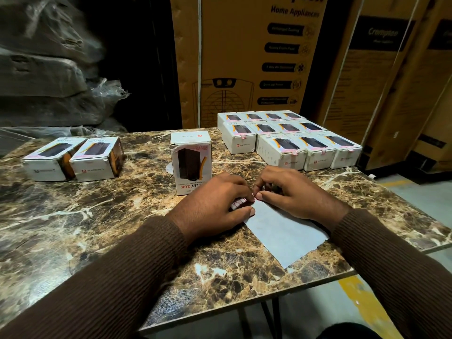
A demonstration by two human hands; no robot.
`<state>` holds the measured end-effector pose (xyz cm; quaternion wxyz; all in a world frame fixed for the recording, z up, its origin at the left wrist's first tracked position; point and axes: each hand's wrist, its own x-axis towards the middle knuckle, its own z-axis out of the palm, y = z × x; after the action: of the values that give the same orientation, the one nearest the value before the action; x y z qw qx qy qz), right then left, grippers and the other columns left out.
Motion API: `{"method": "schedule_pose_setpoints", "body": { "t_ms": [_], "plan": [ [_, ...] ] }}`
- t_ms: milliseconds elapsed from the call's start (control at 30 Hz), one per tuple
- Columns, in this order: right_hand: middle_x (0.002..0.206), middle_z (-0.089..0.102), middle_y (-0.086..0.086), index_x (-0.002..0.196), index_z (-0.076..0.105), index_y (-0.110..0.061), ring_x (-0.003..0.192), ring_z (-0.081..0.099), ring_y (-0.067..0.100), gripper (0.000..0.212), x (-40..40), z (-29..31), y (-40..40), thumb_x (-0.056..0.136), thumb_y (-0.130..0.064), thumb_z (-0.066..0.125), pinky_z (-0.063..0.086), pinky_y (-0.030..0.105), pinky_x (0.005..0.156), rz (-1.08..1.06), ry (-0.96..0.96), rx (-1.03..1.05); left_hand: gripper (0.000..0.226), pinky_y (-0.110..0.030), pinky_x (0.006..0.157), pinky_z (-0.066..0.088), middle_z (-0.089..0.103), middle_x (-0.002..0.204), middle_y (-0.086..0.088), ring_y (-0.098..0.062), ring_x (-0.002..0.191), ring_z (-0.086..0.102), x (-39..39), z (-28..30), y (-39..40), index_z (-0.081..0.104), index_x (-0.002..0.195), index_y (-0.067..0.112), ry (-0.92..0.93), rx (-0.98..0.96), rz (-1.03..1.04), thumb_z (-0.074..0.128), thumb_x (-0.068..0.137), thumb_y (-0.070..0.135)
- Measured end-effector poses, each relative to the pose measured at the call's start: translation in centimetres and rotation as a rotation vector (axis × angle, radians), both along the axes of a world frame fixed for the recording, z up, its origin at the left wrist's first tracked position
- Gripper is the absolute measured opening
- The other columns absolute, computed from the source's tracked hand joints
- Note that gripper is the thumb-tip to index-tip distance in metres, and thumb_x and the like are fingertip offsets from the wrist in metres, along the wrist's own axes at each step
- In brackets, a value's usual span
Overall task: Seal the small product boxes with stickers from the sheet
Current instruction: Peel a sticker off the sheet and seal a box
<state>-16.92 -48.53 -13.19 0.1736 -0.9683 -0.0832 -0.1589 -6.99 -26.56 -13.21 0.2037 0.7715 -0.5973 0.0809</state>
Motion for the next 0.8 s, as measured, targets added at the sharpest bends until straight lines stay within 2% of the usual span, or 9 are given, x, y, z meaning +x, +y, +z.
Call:
{"method": "schedule_pose_setpoints", "body": {
  "t_ms": [100,233,400,600,800],
  "plan": [
    [0.103,0.059,-0.013,0.100,0.067,-0.029,0.095,0.055,0.000,0.003,0.01,-0.06,0.11,0.101,-0.026,0.068,0.043,0.017,0.078,-0.002,0.007,-0.001,0.036,-0.039,0.096,0.051,0.067,0.121,0.008,-0.010,0.114,0.055,0.02,-0.01,-0.04,0.074,0.122,0.024,-0.010,-0.002,-0.002,0.062,0.100,0.050],
    [0.102,0.058,-0.012,0.100,0.066,-0.024,0.095,0.055,0.000,0.003,0.13,-0.21,0.02,0.102,-0.023,0.067,0.040,0.017,0.077,0.014,0.013,-0.020,0.036,-0.040,0.096,0.053,0.072,0.120,0.011,-0.010,0.112,0.060,-0.01,-0.06,0.04,0.074,0.120,0.026,-0.017,-0.004,0.004,0.061,0.099,0.052],
    [0.100,0.058,-0.009,0.099,0.065,-0.020,0.093,0.056,0.008,0.003,0.35,-0.39,-0.21,0.102,-0.019,0.066,0.045,0.026,0.078,0.029,0.006,-0.025,0.034,-0.037,0.094,0.052,0.074,0.118,0.015,-0.010,0.110,0.061,-0.27,0.24,0.10,0.075,0.119,0.031,-0.046,-0.023,0.035,0.062,0.098,0.054],
    [0.100,0.059,-0.013,0.098,0.067,-0.027,0.095,0.057,0.002,0.005,0.00,-0.16,-0.27,0.101,-0.022,0.068,0.043,0.021,0.077,0.028,-0.002,0.006,0.034,-0.035,0.094,0.049,0.069,0.123,0.013,-0.009,0.115,0.056,-0.39,0.33,-0.02,0.076,0.120,0.030,-0.043,-0.010,0.036,0.062,0.098,0.052],
    [0.103,0.062,-0.014,0.101,0.072,-0.030,0.095,0.061,0.003,0.005,-0.31,0.13,-0.34,0.099,-0.028,0.069,0.053,0.030,0.080,0.014,0.007,0.030,0.035,-0.033,0.095,0.047,0.067,0.125,0.011,-0.009,0.116,0.054,-0.46,0.31,-0.08,0.076,0.122,0.025,0.000,0.006,0.020,0.065,0.099,0.048]
  ]
}}
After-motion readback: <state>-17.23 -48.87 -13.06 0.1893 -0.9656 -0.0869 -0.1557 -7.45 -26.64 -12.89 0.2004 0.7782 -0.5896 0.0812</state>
